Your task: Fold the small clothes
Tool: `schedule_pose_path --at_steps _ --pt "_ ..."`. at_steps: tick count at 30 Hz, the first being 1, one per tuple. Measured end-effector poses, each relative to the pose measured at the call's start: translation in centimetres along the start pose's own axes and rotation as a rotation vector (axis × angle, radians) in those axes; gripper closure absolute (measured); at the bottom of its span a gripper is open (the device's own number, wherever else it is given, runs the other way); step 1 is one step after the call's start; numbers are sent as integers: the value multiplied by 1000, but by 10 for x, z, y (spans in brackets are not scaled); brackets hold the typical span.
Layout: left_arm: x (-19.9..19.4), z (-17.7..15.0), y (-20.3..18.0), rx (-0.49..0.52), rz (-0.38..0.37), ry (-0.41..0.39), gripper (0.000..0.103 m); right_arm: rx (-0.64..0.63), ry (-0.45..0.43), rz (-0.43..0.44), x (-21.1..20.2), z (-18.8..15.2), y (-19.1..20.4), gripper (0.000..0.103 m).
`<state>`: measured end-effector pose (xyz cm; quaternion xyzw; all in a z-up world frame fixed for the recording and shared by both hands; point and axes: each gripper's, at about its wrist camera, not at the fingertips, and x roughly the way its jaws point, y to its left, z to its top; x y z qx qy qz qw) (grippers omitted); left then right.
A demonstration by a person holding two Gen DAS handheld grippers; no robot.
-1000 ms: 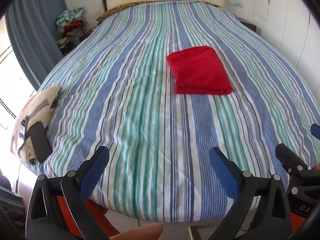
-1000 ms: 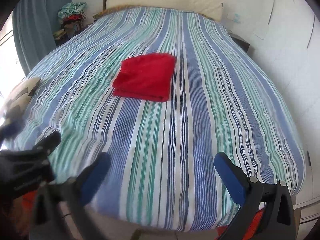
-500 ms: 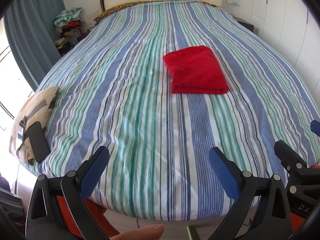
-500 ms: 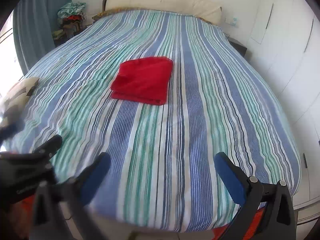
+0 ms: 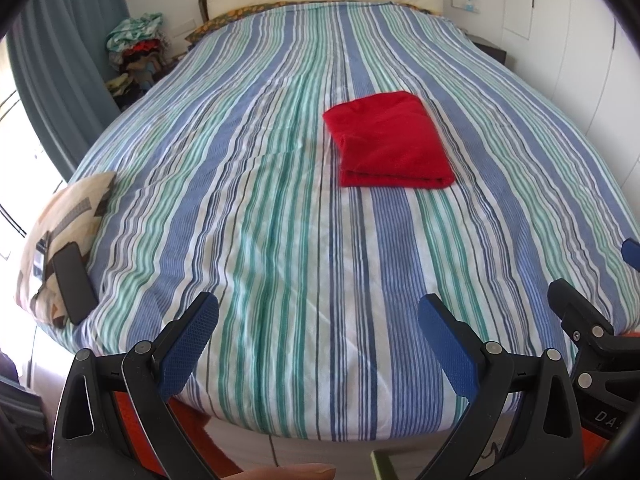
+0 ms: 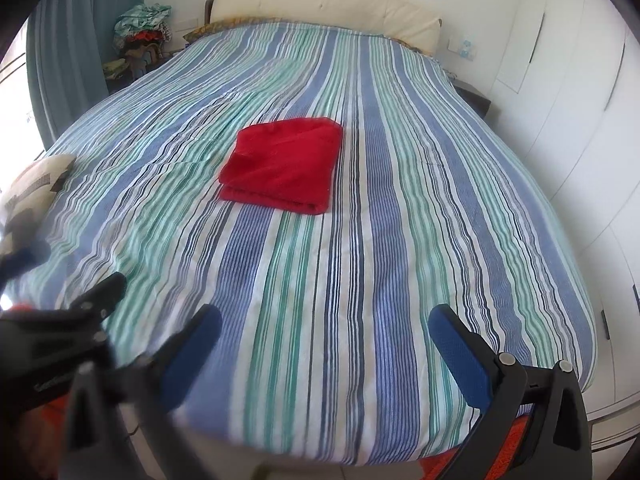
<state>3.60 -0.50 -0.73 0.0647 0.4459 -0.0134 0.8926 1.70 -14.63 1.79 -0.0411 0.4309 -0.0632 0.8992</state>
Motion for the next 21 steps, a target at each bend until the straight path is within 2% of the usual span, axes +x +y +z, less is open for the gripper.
schedule_pose_path --at_steps 14,21 --pt "0 -1 -5 0 5 -2 3 6 -5 3 -3 2 -3 1" --pt "-9 -1 -7 8 26 -42 3 13 -8 2 -4 2 -3 1"
